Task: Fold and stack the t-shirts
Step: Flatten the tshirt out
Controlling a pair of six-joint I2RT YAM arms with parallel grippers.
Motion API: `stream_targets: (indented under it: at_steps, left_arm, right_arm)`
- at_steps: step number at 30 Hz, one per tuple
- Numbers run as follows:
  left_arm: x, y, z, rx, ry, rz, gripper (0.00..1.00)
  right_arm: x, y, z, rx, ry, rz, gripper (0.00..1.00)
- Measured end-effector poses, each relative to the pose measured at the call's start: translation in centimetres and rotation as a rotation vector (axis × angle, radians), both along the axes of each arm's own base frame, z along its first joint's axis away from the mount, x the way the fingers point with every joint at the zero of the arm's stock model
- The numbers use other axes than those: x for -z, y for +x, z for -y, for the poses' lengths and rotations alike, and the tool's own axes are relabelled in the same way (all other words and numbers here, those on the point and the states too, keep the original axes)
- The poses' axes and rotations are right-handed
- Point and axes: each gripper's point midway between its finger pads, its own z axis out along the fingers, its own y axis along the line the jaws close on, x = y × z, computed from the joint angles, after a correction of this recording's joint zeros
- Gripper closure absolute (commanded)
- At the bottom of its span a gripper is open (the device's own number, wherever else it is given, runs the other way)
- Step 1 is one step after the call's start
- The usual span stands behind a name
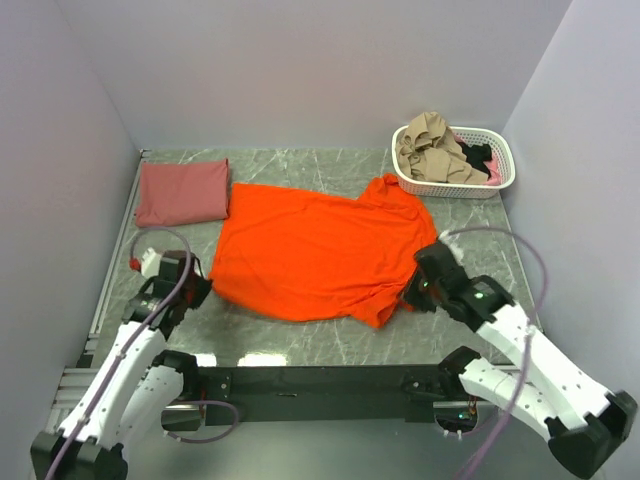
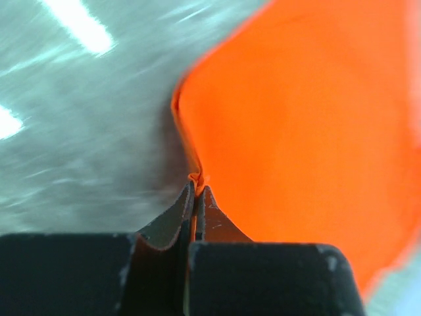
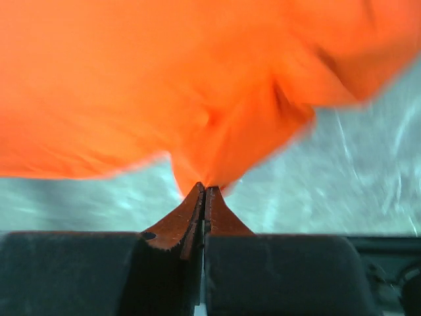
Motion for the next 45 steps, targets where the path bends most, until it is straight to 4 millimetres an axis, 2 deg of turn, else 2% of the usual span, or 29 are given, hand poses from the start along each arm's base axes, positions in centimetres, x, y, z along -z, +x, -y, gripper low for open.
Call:
stream_targets:
  at_steps: [4,6,9,12,17,21,25,28,30,33,35,37,40,42,45]
  left_arm:
    - [-9.1,2.1,0.3,0.013,-0.027,0.232,0.99]
    - [-13.4,2.3,0.3,0.015,-0.039,0.34,0.99]
    - [-19.4,2.0,0.1,0.019,-0.051,0.482,1.0]
    - [-24.8,1.3,-0.1,0.024,-0.059,0.593,0.99]
    - [-33.8,-0.7,-0.6,0.032,-0.073,0.792,0.99]
    - [-41.0,-3.8,-0.9,0.056,-0.088,0.966,0.99]
    - [-47.1,-7.5,-1.1,0.09,-0.101,1.127,1.0]
    - [-50.5,-10.4,-1.4,0.111,-0.103,1.226,1.0]
    - [-52.2,-12.1,-1.6,0.119,-0.097,1.278,1.0]
    - [-53.6,-13.8,-2.0,0.121,-0.088,1.328,0.99]
    - [-53.7,-14.1,-2.2,0.116,-0.081,1.339,0.99]
    - [-53.2,-13.5,-2.3,0.104,-0.072,1.321,1.0]
    - [-51.0,-10.5,-2.1,0.084,-0.048,1.248,0.99]
    - [-48.4,-7.0,-2.0,0.06,-0.025,1.162,0.99]
    - [-42.9,-0.6,-1.9,0.007,0.026,1.001,0.99]
  right_arm:
    - [-8.0,2.6,0.8,0.048,0.03,0.239,1.0]
    - [-11.6,3.3,1.7,0.089,0.032,0.336,1.0]
    - [-16.6,3.6,3.3,0.142,0.046,0.474,1.0]
    - [-22.4,3.0,5.1,0.193,0.083,0.624,1.0]
    - [-33.4,-0.1,8.4,0.245,0.184,0.884,1.0]
    - [-40.1,-3.5,10.3,0.227,0.258,1.041,1.0]
    - [-45.2,-6.5,10.7,0.137,0.317,1.165,1.0]
    - [-47.5,-8.5,10.4,0.049,0.342,1.234,1.0]
    - [-48.5,-9.5,10.3,0.005,0.349,1.272,1.0]
    - [-48.5,-9.4,9.8,-0.033,0.328,1.277,1.0]
    - [-48.1,-9.1,9.6,-0.041,0.313,1.269,1.0]
    - [-47.5,-8.4,9.7,-0.025,0.287,1.257,1.0]
    - [-45.9,-6.0,10.1,0.051,0.217,1.211,1.0]
    - [-44.0,-3.2,10.1,0.124,0.136,1.158,1.0]
    - [-40.2,2.2,9.5,0.226,-0.015,1.056,1.0]
